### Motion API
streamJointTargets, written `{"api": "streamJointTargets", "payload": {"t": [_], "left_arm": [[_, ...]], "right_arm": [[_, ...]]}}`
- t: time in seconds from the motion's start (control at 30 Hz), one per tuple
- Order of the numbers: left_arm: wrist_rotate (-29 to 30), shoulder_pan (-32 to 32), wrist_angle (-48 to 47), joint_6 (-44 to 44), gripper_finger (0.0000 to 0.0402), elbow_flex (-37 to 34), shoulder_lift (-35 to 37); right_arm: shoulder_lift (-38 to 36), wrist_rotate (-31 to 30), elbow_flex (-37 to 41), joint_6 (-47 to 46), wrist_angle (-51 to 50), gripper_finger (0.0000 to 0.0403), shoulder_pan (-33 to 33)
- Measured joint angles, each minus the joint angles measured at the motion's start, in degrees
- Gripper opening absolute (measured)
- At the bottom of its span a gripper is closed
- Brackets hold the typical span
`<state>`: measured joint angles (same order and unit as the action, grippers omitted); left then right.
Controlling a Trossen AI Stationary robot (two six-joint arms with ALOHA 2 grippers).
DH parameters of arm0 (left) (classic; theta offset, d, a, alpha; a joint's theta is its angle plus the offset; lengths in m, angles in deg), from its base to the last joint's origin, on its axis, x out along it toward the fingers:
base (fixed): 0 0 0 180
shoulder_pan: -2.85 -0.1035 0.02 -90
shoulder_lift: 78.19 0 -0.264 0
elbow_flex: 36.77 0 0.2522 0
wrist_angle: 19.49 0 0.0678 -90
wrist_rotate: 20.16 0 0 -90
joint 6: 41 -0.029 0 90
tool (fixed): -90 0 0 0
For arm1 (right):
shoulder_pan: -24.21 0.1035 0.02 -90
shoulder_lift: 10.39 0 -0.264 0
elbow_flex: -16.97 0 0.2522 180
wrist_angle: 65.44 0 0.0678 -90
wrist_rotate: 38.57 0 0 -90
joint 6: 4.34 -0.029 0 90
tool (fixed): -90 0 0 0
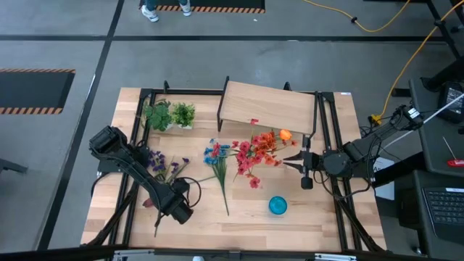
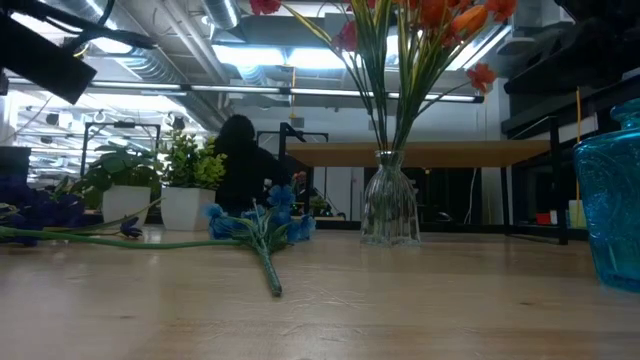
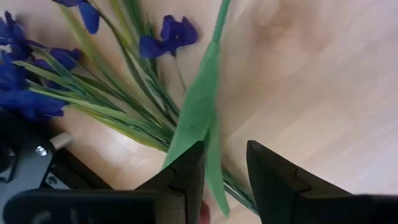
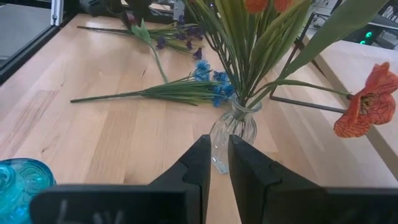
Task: Pick and place flowers into a vace then onto a shelf
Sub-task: Put the dark red tulip into the blue vase
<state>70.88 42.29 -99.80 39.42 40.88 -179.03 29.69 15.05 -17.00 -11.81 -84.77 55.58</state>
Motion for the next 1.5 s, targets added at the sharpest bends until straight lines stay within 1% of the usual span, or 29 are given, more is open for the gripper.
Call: {"api": "streamJointTargets", "payload": {"t": [0.23, 0.53, 0.73, 0.87, 1.03, 1.27, 1.4, 1.5], "left_arm": [[0.3, 0.0, -0.1, 0.0, 0.0111, -0.5, 0.0], [4.1, 0.0, -1.1, 0.8, 0.0111, -0.5, 0.0], [3.8, 0.0, -1.0, -0.3, 0.0111, -1.2, 0.0], [3.7, -0.1, 1.3, -0.1, 0.0111, -3.4, 0.0], [1.1, -0.1, 5.6, -0.1, 0.0111, -5.4, 0.0], [-0.6, 0.1, 5.6, -0.9, 0.0108, -5.4, 0.0], [-3.7, 0.1, 5.6, -1.6, 0.0093, -5.4, 0.0], [-5.5, 0.1, 5.6, -1.6, 0.007, -5.4, 0.0]], "right_arm": [[0.0, 0.0, 0.0, -0.1, 0.1, 0.0058, 0.0], [0.0, 0.0, 0.0, -1.3, 0.0, 0.0058, 0.0], [0.0, 0.0, 0.0, -1.3, 0.0, 0.0058, 0.0], [0.0, 0.0, 0.0, -1.3, 0.0, 0.0058, 0.0], [0.0, 0.0, 0.0, -1.3, 0.0, 0.0058, 0.0], [0.0, 0.0, 0.0, -1.3, 0.0, 0.0058, 0.0], [0.0, 0.0, 0.0, -1.3, 0.0, 0.0058, 0.0], [0.0, 0.0, 0.0, -1.3, 0.0, 0.0058, 0.0]]}}
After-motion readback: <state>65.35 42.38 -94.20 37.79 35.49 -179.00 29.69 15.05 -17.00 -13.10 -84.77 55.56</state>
